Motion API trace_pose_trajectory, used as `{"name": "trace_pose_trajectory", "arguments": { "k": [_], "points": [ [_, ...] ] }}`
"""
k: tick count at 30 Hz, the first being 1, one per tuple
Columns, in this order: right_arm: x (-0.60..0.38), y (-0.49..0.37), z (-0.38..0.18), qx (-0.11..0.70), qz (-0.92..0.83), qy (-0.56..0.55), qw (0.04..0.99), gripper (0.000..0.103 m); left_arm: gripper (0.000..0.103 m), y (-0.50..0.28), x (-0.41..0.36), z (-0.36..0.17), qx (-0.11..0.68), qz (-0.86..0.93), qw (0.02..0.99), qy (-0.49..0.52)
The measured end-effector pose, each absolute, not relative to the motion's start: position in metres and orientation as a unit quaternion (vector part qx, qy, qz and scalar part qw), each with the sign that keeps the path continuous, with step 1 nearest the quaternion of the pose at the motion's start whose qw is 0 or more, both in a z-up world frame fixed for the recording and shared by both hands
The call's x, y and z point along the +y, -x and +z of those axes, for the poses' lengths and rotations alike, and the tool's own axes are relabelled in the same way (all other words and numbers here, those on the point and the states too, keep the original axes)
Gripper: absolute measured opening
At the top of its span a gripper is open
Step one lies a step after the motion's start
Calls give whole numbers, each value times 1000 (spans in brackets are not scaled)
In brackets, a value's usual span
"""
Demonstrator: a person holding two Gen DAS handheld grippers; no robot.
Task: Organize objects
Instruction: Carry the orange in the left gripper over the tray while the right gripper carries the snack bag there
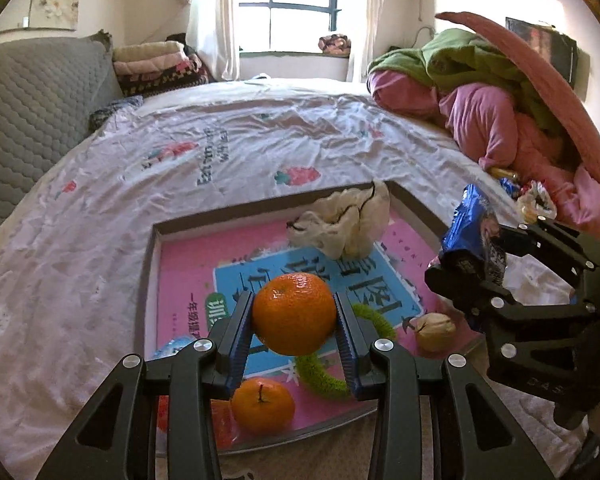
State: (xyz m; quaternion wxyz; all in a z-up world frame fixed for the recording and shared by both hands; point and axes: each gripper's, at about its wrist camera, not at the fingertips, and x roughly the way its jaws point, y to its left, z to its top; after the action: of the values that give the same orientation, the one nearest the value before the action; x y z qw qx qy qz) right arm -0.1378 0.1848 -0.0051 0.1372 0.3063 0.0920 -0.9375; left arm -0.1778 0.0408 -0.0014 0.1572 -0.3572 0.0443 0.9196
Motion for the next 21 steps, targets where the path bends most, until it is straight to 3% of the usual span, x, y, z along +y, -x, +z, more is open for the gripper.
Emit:
{"name": "trace_pose_trajectory", "arguments": {
  "k": [21],
  "points": [
    [180, 149, -26, 119, -934, -311, 129, 56, 40, 181, 57, -24, 69, 910, 166, 374]
  ]
}}
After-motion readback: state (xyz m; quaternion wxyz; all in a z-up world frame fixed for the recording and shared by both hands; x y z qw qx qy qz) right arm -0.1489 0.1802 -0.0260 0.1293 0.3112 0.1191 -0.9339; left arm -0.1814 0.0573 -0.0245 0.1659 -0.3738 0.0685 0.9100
